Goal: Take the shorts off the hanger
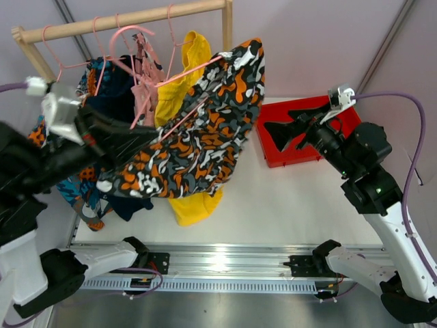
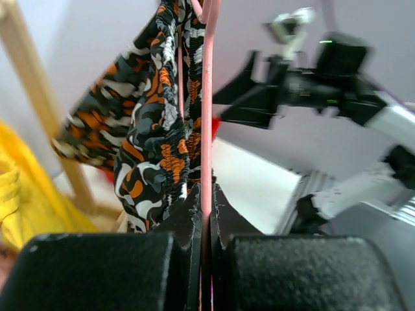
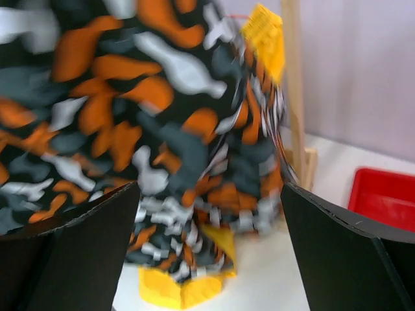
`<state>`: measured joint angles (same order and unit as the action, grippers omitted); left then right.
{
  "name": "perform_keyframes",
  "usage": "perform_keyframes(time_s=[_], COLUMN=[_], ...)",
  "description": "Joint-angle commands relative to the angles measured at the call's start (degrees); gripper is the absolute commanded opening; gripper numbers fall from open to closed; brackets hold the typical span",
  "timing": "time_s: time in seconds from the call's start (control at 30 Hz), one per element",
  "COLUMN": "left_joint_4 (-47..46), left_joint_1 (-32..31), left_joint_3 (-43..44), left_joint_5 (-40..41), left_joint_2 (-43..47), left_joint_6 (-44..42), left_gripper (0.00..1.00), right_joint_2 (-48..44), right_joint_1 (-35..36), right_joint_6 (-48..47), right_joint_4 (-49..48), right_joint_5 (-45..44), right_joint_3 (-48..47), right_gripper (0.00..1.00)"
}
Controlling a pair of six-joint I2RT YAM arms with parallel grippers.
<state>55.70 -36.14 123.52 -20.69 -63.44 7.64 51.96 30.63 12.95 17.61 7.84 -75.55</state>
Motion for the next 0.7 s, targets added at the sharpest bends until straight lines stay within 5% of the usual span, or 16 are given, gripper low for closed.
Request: perform_keyframes(time_s=[0.0, 0.4, 0.43, 0.47, 0.5, 0.53, 0.67], left_joint_4=[-5.2, -5.0, -5.3, -5.5, -5.8, -6.0, -3.9], left_joint_1=[-0.2, -0.2, -0.2, -0.2, -0.2, -0.2, -0.2], left_joint_3=[-0.6, -5.6, -6.5, -7.8, -8.6, -9.5, -11.5], left_joint_5=[-7.9, -9.3, -8.5, -8.0, -7.4, -6.8, -0.2], left_joint_2=[2.0, 1.4, 1.4, 1.5, 1.7, 1.7, 1.6], left_joint_6=[2.7, 3.3, 3.2, 3.1, 3.1, 2.9, 2.4], left_gripper=[0.00, 0.00, 0.00, 0.00, 0.00, 0.00, 0.00], right_joint_2=[2.3, 1.7, 1.5, 1.2, 1.2, 1.0, 0.4], right_joint_1=[0.2, 0.6, 0.6, 0.7, 0.6, 0.6, 0.3], right_joint_6=[-2.0, 1.5, 1.8, 2.2, 2.4, 2.9, 1.6], right_joint_4=[-3.1, -9.9, -10.9, -12.8, -13.6, -13.9, -13.7], right_joint_5=[5.9, 8.1, 8.9, 10.1, 10.2, 9.7, 1.8], right_joint_3=[-5.4, -3.2, -2.6, -2.1, -1.6, -1.0, 0.1], right_gripper=[1.00, 0.95, 0.84, 0.39, 0.08, 0.00, 0.00])
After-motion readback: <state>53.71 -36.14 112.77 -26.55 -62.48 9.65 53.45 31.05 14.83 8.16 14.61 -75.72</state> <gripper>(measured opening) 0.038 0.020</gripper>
